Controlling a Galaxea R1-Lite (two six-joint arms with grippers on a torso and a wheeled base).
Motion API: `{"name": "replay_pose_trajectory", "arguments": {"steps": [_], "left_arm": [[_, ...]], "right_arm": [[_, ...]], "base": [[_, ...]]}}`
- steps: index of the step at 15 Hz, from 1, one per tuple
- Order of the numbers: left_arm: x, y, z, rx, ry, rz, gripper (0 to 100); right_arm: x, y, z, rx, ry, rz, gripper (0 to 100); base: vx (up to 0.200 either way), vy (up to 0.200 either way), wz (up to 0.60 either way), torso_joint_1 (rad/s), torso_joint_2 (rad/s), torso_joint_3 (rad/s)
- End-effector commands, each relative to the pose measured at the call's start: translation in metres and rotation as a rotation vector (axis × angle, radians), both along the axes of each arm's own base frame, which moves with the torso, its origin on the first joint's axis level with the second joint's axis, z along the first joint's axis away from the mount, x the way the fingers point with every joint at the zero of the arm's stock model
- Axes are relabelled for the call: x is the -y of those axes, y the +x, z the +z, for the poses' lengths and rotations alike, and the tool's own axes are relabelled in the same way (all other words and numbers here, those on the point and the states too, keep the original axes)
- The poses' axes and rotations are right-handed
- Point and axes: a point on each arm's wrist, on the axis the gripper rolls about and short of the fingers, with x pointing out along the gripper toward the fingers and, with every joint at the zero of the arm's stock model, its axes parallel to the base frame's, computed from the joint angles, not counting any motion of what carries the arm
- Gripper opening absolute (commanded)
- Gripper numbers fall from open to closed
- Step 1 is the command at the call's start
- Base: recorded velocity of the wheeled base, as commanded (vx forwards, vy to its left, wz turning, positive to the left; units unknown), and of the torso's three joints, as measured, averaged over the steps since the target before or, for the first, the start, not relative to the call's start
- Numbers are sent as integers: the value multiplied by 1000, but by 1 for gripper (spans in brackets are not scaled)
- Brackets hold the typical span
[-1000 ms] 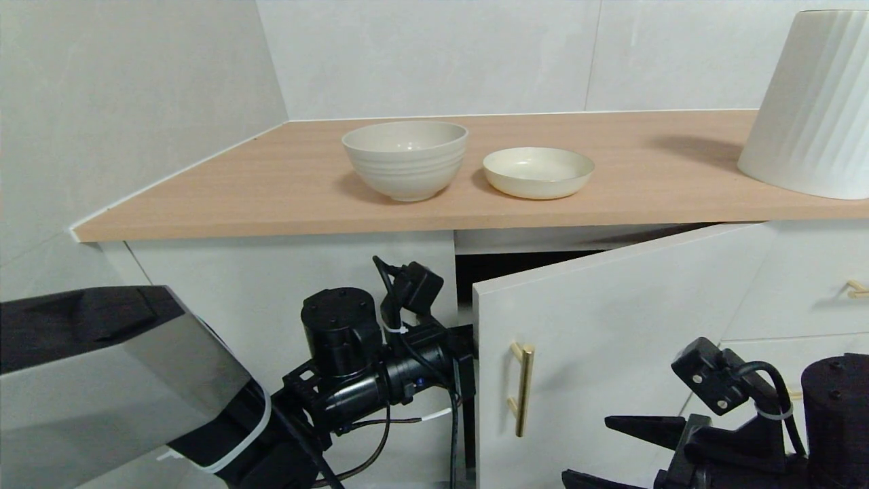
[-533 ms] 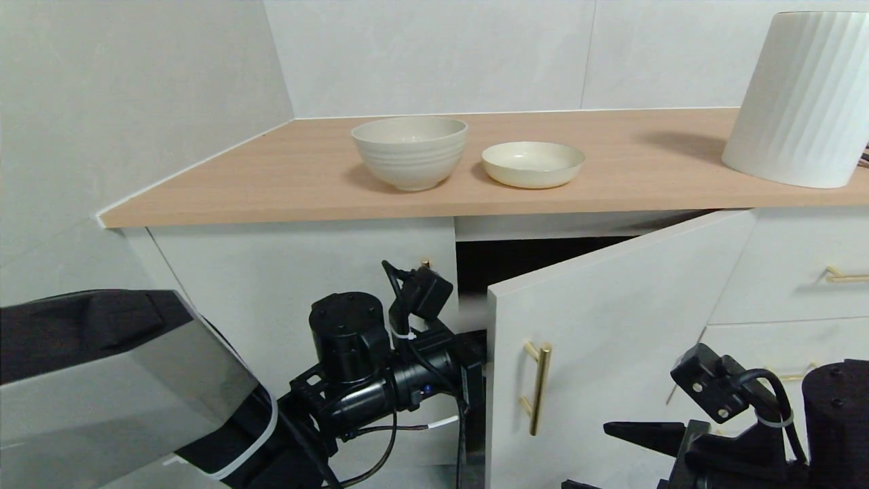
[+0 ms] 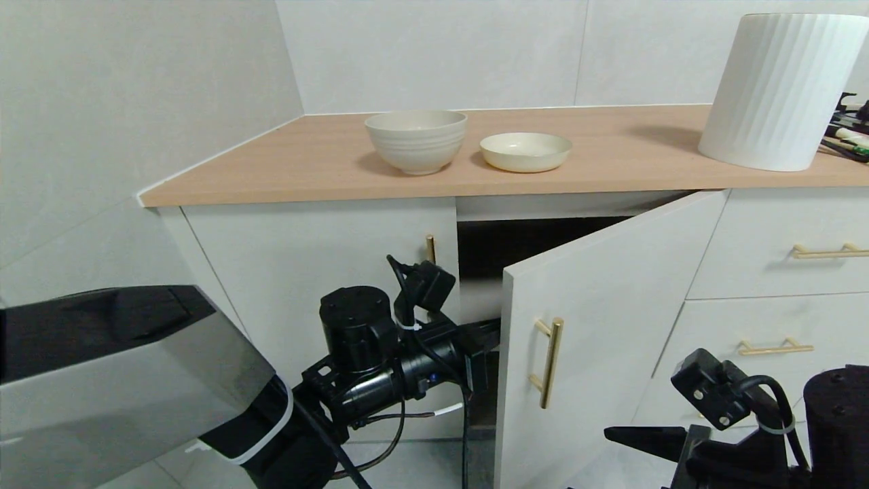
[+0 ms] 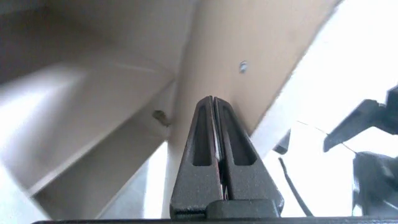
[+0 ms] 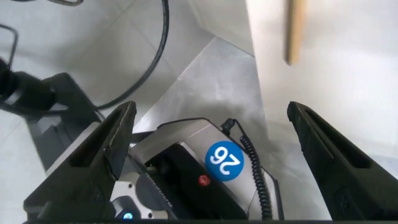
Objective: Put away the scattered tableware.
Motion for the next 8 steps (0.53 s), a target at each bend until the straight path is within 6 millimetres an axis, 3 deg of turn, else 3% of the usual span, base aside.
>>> {"name": "replay_pose_trajectory", "arguments": {"steps": [1, 7, 8], "left_arm": [[5, 4, -3, 1, -3, -5, 0], [8, 8, -4, 6, -8, 1, 0], [8, 9, -5, 5, -7, 1, 0]], "right_arm": [[-1, 0, -1, -3, -3, 3, 100], [-1, -1, -1, -4, -4, 9, 100], [-1, -2, -2, -8, -8, 11, 100]], "base": [[0, 0, 0, 0, 0, 0], [0, 0, 0, 0, 0, 0], [-200, 0, 0, 7, -2, 2]]}}
